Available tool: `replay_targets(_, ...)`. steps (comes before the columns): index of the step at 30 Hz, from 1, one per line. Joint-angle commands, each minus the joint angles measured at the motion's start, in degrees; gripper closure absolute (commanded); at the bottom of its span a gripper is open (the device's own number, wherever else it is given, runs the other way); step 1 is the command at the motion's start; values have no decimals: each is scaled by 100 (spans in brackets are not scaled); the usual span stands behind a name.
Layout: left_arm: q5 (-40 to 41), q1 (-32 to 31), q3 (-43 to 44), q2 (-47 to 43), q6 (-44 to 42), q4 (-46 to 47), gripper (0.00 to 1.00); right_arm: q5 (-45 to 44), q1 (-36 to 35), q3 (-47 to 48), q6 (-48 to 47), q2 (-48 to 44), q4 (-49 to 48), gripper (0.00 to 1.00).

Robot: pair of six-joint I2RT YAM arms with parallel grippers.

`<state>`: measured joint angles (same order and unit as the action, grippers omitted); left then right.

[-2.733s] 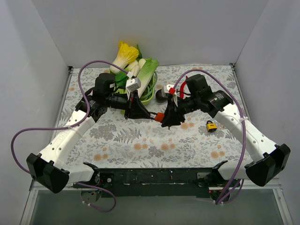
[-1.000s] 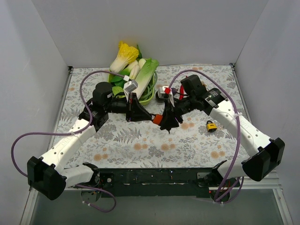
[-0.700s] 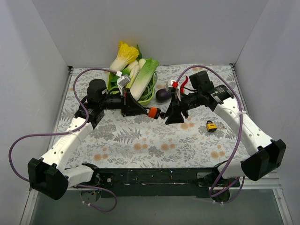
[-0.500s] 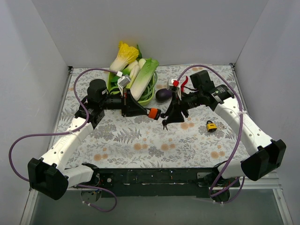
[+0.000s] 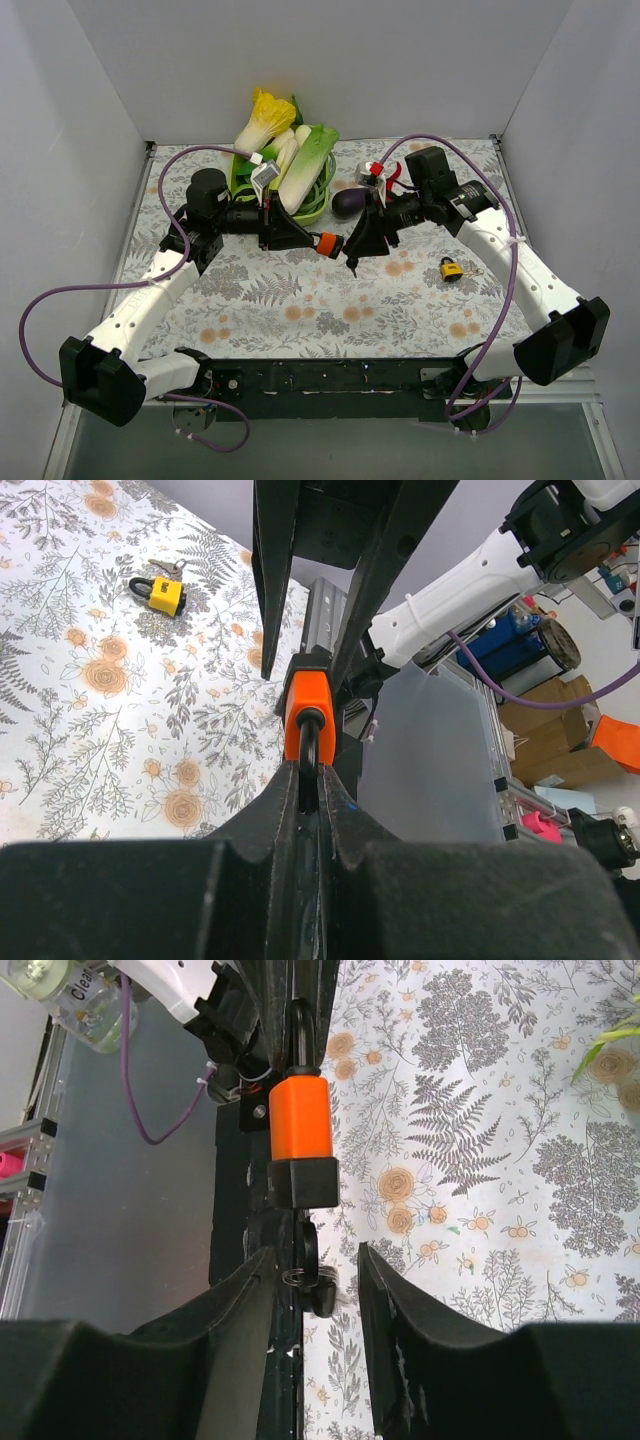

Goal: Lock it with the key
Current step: Lock the lock.

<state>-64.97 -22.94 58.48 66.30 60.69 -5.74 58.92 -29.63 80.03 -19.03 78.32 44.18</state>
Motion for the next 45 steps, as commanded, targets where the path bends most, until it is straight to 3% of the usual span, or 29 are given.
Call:
replay_targets(1, -86, 9, 138, -82, 49, 169, 100, 331, -43, 66, 110, -1, -226, 59)
replay_targets(4, -16, 9, 234, -74, -127, 56, 100, 331, -113, 4, 110, 7, -244, 66)
replay_targets(7, -16, 9, 278, -30, -127, 20, 100, 401, -166, -75, 118, 7, -209, 80)
replay_targets(9, 54, 17, 296, -30, -110, -15, 100, 393, -166, -110, 66, 16, -156, 98)
replay_targets(19, 125, 562, 348, 128, 382, 371, 100, 357, 141, -549, -496, -45, 634, 99)
replay_targets(29, 72, 861, 287, 366, 804, 811, 100, 515, 790, -2017, -250, -353, 415, 99)
replay_targets(39, 72, 940, 67, 287, 1103, 1180, 100, 973, 1082, -1763, -883, -221, 1092, 99)
replay_targets(42, 81, 949, 67, 260, 1007, 1102, 100, 701, 1161, -1885, -692, -221, 1041, 99)
replay_targets(45, 125, 958, 59, 199, 937, 988, 100, 245, 1538, -2367, 178, -388, 339, 99)
